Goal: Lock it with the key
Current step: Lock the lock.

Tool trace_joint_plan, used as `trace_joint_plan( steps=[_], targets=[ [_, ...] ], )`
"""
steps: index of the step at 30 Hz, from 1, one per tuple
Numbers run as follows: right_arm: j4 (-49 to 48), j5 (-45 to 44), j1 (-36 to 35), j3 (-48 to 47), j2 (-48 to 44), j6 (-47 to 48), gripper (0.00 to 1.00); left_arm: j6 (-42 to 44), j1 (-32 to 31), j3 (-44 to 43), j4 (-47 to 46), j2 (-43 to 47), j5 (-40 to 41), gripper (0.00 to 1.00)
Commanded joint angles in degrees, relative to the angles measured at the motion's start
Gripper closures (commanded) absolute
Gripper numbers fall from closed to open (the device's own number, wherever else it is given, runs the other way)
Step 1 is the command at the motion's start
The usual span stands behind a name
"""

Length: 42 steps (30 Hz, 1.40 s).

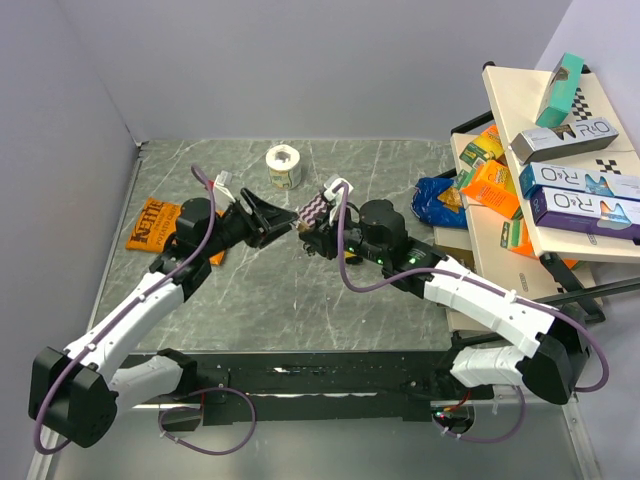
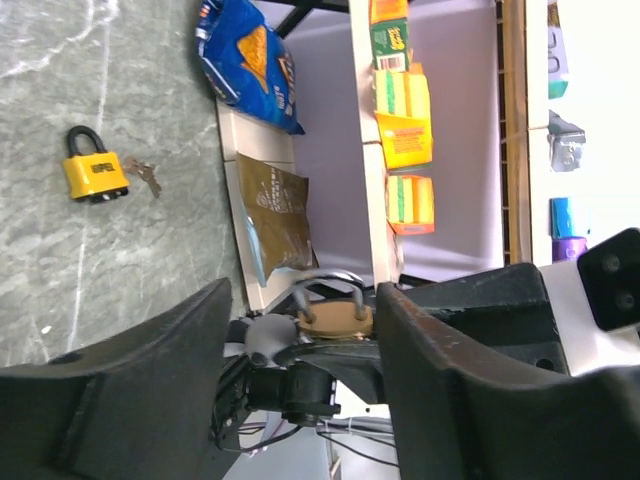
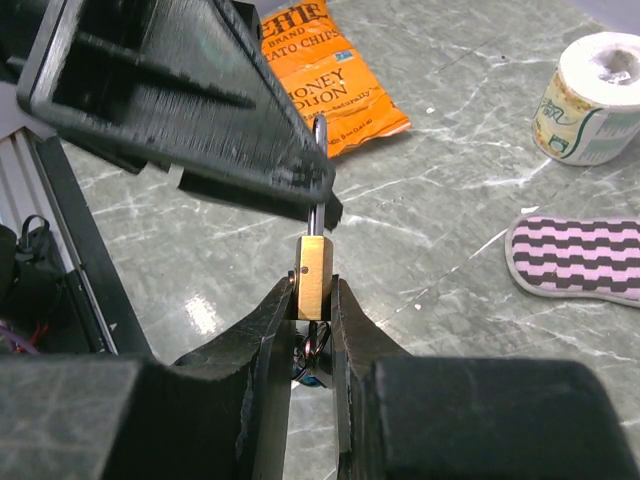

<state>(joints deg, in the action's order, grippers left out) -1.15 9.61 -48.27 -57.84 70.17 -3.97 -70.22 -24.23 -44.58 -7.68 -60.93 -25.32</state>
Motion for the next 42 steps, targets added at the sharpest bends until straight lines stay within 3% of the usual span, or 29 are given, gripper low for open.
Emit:
trace_joint_plan(
  steps=[1,12,18,20,22,23,24,27,39,42],
  targets=[
    [-4.74,-1.34,-0.95,-3.41,-0.12,-1.04,1.0,-1.15,-1.7,-0.95,-4.88,0.11,1.5,0.42],
    [-5.18,-0.82,-1.3,-3.07,0.23,-1.13,1.0,-2.12,-2.23,-0.6,-5.32,-0.86,2.29,0.54],
    [-5.53,-0.82,-1.56,-2.8,-0.03,-1.31,1.0,-2.12,-2.23,-1.12,-4.89,-1.56,2.91,0.75],
    [-5.1,-0.64,-1.56,-2.8,-0.03,-1.39,1.0,-1.86,-2.05,-1.47,-4.01,-1.56,3.08,0.87],
    [-4.74,-0.47,-1.48,-2.45,-0.56,-1.13,0.76,-1.77,-1.44,-1.65,-3.13,-1.39,3.09,0.99],
    [-4.13,-0.47,-1.48,-2.19,-0.82,-1.13,0.68,-1.94,-1.0,-1.74,-2.61,-1.48,2.74,0.99],
    [-3.86,-0.2,-1.39,-1.66,-1.35,-0.78,0.54,-2.2,-0.04,-1.74,-2.34,-1.3,1.86,0.99],
    [-2.63,0.58,-0.77,-0.08,-3.01,0.71,0.43,-1.94,1.02,-1.92,-1.38,-0.86,0.72,0.99],
    [-3.86,4.55,-0.33,3.0,-3.38,7.92,0.47,-2.91,1.03,-1.13,-3.57,-0.33,-2.19,0.99],
    [-4.21,4.2,-0.33,2.82,-2.94,8.18,0.55,-2.65,1.03,-1.3,-3.39,-0.16,-2.54,0.99]
  ],
)
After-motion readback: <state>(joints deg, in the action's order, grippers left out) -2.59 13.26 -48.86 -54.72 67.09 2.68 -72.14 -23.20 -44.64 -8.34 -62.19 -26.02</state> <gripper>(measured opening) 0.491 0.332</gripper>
